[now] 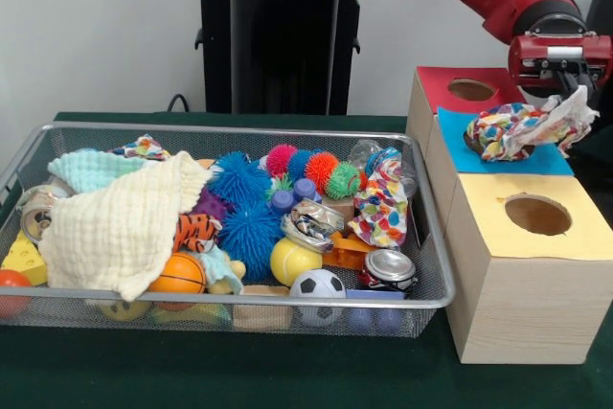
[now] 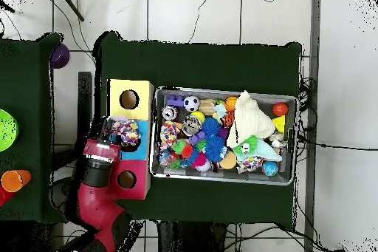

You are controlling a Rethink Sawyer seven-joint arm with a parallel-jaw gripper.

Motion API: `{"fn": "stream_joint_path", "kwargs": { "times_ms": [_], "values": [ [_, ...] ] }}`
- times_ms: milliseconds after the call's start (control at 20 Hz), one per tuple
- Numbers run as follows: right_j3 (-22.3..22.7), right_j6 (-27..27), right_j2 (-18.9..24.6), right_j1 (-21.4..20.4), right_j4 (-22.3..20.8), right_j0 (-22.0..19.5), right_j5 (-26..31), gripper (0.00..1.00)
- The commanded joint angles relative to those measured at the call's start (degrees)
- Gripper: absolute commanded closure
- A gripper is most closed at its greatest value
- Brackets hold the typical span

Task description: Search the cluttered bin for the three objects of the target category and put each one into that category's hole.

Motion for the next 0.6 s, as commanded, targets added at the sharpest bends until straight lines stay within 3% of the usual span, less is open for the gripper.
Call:
{"fn": "stream_joint_path", "kwargs": {
  "times_ms": [50, 600],
  "values": [
    [-3.6, 3.4, -4.4, -1.8, -32.3, -5.1, 5.0, 1.0],
    [-3.8, 1.4, -4.0, -3.1, -32.7, -6.5, 1.6, 1.0]
  ]
}}
